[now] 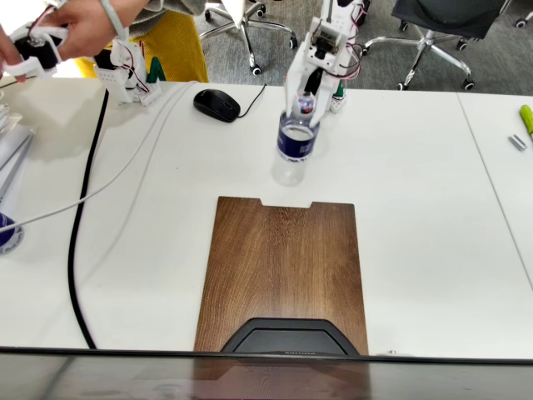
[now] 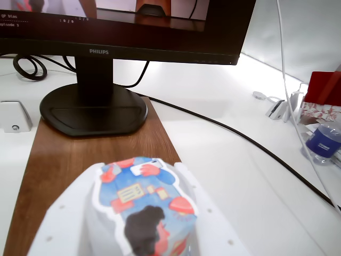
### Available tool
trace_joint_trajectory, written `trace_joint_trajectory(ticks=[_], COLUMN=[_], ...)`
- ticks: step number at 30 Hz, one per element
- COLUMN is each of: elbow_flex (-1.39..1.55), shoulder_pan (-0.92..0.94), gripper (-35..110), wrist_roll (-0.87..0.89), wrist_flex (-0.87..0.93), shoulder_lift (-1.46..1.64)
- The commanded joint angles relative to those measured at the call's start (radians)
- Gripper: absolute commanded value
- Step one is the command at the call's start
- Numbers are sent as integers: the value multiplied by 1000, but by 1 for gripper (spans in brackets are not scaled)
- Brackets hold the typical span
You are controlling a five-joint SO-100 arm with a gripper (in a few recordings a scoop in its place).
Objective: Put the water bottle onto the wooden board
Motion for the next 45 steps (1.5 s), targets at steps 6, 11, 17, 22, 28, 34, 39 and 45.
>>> trace_joint_trajectory(ticks=[6, 11, 17, 22, 28, 34, 39, 45], elbow_flex=[17, 17, -46, -187, -347, -442, -534, -577], shoulder_pan=[-11, -57, -107, -112, -112, -115, -117, -106], gripper=[0, 0, 0, 0, 0, 0, 0, 0], wrist_roll=[-31, -49, -60, -89, -77, -48, 6, 43], wrist_flex=[23, -18, -98, -147, -239, -385, -509, -663], shoulder_lift=[97, 66, -55, -221, -396, -563, -753, -977])
